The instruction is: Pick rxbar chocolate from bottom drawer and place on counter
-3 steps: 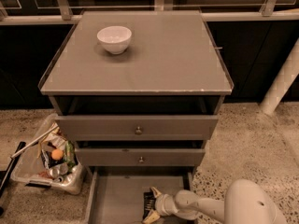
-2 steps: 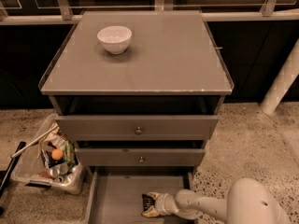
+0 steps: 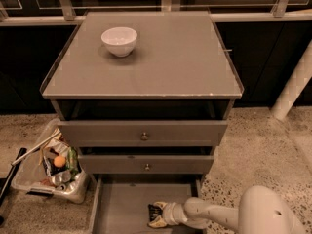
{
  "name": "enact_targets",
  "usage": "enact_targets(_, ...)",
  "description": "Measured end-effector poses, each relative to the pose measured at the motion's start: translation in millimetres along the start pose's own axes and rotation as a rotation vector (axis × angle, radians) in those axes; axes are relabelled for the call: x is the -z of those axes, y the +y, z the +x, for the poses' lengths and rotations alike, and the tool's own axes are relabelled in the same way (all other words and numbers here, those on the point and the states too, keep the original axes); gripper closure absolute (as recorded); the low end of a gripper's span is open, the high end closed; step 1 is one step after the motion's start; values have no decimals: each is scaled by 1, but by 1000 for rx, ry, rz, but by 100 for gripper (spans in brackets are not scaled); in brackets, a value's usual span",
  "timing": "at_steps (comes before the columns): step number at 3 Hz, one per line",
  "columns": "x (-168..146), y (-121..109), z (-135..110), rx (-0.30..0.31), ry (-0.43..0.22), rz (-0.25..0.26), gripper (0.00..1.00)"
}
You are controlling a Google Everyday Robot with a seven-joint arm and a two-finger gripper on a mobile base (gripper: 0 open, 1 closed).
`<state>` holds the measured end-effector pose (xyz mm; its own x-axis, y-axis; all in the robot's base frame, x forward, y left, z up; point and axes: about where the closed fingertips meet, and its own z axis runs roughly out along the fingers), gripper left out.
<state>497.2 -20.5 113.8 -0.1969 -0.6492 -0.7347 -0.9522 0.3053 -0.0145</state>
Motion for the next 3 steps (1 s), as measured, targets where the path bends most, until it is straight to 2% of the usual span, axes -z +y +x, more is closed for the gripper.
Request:
enact_targets(2, 47, -13, -33, 85, -38, 30, 100)
enact_targets(3, 89, -34, -48, 115, -40, 63, 100)
